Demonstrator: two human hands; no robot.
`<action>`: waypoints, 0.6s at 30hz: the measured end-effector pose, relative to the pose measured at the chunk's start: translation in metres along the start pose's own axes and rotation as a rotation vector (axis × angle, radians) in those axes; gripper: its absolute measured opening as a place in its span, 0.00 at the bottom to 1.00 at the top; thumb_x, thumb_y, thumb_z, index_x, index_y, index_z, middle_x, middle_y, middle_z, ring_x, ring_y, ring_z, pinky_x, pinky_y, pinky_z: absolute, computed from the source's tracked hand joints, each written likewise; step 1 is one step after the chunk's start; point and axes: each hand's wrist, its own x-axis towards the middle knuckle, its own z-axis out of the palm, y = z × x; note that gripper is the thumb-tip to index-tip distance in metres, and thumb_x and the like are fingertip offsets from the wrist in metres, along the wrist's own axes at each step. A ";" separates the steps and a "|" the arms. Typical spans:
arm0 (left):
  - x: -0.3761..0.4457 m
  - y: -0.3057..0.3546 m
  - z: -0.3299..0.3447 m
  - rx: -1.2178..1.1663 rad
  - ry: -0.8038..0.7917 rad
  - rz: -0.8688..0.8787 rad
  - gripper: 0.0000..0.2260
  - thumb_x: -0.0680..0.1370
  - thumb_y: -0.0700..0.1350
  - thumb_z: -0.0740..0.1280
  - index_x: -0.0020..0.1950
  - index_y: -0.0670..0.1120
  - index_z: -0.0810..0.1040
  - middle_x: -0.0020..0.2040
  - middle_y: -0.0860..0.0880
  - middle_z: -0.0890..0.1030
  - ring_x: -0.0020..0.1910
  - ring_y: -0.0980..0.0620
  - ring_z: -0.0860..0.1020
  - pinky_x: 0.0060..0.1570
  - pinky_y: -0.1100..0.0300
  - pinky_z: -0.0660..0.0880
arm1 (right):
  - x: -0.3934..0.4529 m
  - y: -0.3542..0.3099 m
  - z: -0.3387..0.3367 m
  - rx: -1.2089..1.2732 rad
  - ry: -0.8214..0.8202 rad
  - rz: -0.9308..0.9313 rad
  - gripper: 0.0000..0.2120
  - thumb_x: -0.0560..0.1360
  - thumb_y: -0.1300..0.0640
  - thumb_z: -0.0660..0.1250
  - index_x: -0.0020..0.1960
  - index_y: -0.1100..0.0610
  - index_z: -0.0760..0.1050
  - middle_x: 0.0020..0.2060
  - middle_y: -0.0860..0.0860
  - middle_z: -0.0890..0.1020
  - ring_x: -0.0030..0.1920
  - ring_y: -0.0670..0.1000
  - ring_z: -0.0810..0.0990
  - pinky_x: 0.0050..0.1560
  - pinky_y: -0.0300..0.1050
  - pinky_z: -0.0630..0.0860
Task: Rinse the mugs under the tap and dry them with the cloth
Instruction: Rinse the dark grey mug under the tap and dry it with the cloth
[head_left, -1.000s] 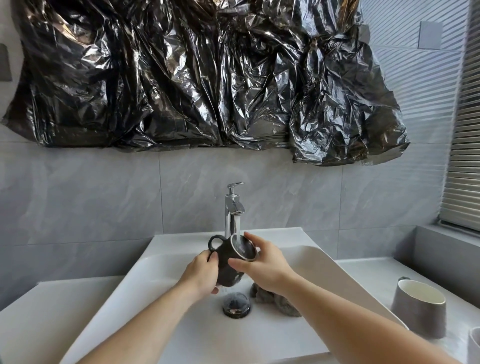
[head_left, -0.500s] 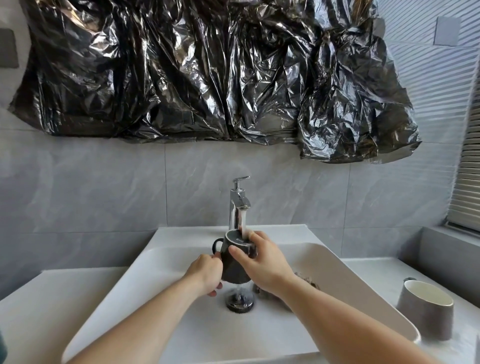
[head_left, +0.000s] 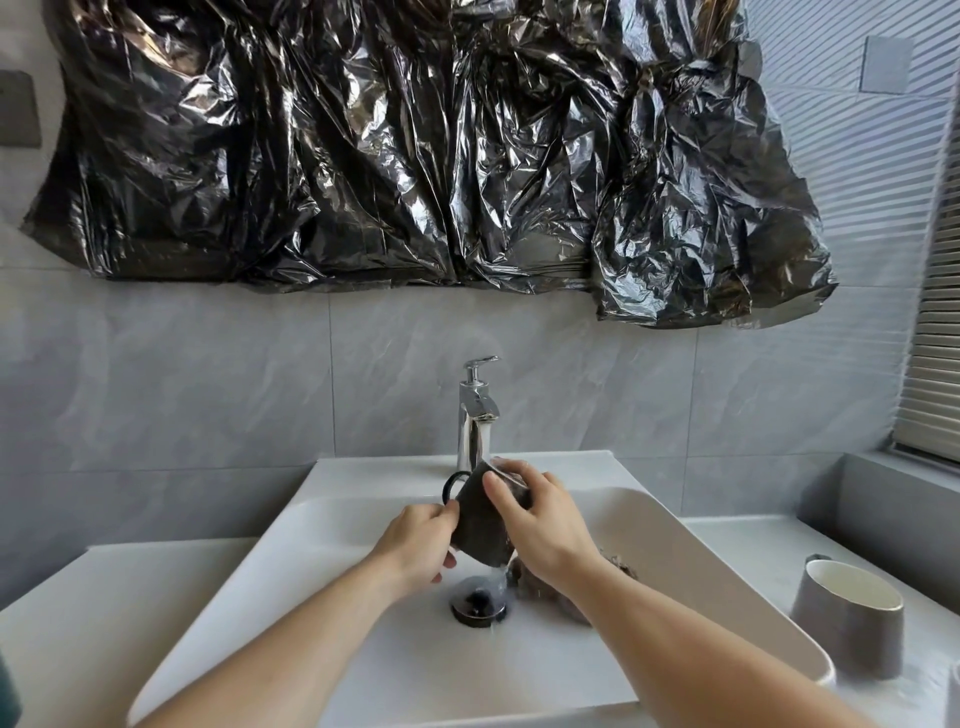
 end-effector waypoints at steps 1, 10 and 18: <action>-0.001 0.001 0.000 -0.026 0.006 0.005 0.19 0.87 0.52 0.56 0.53 0.41 0.82 0.49 0.44 0.83 0.39 0.49 0.79 0.38 0.57 0.75 | 0.001 0.001 0.000 0.018 -0.002 0.011 0.22 0.79 0.33 0.62 0.68 0.41 0.77 0.57 0.47 0.79 0.59 0.46 0.80 0.66 0.45 0.74; -0.003 0.009 -0.003 -0.376 -0.041 0.169 0.15 0.83 0.38 0.67 0.55 0.59 0.84 0.48 0.58 0.87 0.47 0.61 0.84 0.45 0.67 0.78 | 0.003 0.002 0.005 0.402 -0.220 0.382 0.22 0.78 0.35 0.66 0.62 0.50 0.77 0.53 0.54 0.85 0.42 0.52 0.87 0.40 0.45 0.81; -0.003 0.007 0.003 -0.097 0.131 0.240 0.21 0.81 0.48 0.70 0.75 0.51 0.73 0.64 0.54 0.81 0.63 0.53 0.80 0.69 0.53 0.74 | 0.005 0.002 0.005 0.507 -0.136 0.441 0.27 0.77 0.35 0.69 0.60 0.58 0.74 0.55 0.58 0.83 0.49 0.55 0.86 0.46 0.54 0.87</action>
